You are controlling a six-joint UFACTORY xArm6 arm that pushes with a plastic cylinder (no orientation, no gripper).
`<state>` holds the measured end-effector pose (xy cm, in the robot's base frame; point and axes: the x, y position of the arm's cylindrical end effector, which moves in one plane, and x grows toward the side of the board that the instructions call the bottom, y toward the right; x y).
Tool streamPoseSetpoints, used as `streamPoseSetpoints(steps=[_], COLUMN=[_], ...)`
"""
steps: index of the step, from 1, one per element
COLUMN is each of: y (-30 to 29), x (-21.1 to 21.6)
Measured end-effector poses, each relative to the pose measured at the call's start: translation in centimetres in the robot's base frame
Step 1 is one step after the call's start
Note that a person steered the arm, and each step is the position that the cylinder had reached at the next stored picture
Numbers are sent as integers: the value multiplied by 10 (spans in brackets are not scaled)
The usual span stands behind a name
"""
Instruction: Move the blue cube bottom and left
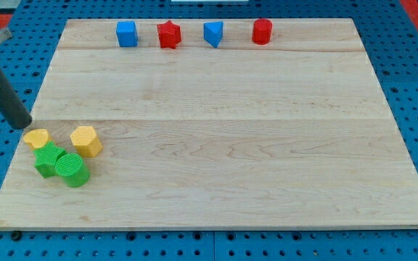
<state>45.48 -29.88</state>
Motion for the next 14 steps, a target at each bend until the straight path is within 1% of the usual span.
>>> streamPoseSetpoints(steps=[2,3,5,6,8,9,10,11,12,13,14], y=[-6,4,46,56,62,61,106,143,143,148,173], x=[0,-49,-134,-170,-173,-225,-263,-248,-207,-178,-168])
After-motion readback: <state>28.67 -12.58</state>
